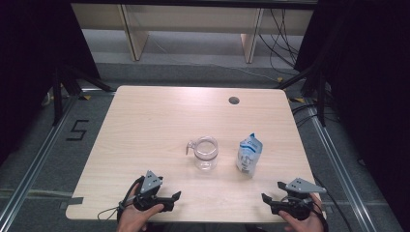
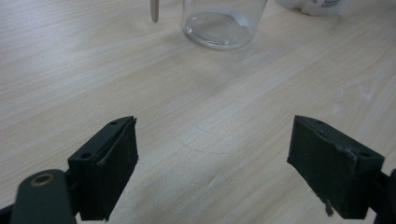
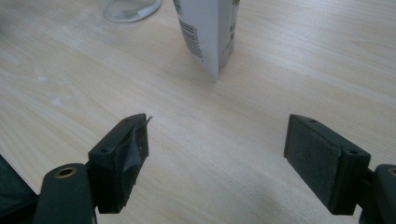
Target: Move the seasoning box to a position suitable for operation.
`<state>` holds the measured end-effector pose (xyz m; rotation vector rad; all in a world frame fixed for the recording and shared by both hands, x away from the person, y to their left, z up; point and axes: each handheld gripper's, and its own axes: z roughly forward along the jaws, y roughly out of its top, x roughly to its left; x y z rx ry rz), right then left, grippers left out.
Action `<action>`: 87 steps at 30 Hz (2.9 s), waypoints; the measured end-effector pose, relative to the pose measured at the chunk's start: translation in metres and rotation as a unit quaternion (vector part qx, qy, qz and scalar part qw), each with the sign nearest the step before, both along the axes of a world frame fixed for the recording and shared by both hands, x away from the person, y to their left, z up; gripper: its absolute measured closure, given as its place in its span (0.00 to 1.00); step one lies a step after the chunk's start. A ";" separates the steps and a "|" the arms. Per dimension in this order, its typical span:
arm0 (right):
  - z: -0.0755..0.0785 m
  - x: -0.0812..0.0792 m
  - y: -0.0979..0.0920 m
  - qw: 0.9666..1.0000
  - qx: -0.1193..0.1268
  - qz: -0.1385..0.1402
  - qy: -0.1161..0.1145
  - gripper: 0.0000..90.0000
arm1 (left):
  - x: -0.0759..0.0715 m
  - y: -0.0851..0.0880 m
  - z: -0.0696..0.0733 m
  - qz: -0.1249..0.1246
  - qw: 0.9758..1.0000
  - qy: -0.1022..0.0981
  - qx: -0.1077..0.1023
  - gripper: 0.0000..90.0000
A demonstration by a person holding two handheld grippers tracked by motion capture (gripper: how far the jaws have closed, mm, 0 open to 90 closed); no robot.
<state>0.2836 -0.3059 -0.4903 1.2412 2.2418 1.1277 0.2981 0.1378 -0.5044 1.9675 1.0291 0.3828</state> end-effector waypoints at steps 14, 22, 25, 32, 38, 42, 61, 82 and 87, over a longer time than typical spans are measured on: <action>0.001 -0.001 -0.001 1.000 0.018 -0.001 -0.012 0.26 | 0.020 -0.001 0.001 0.020 1.000 -0.024 0.000 0.24; 0.003 -0.003 0.000 1.000 0.019 0.003 -0.014 0.26 | 0.032 -0.010 0.006 0.013 0.999 -0.038 0.002 0.26; 0.002 -0.003 -0.001 1.000 0.020 -0.001 -0.018 0.26 | 0.040 -0.012 0.009 0.015 0.999 -0.049 -0.008 0.26; 0.002 -0.004 0.001 1.000 0.025 0.000 -0.017 0.26 | 0.053 -0.013 0.015 0.022 0.997 -0.068 -0.004 0.33; 0.002 -0.004 0.001 1.000 0.021 0.005 -0.022 0.26 | 0.067 -0.016 0.014 0.022 0.997 -0.077 0.007 0.41; 0.002 -0.004 0.003 1.000 0.027 0.006 -0.016 0.26 | 0.073 -0.019 0.013 0.025 0.996 -0.078 0.018 0.45; 0.002 -0.006 0.005 1.000 0.029 0.002 0.004 0.27 | 0.098 -0.038 0.007 0.027 0.996 -0.087 0.025 0.62; 0.001 -0.004 0.004 1.000 0.023 0.009 -0.003 0.27 | 0.108 -0.052 0.008 0.022 0.993 -0.109 0.027 0.89; 0.001 -0.004 0.005 1.000 0.026 0.009 -0.004 0.27 | 0.107 -0.051 0.009 0.022 0.993 -0.111 0.029 0.91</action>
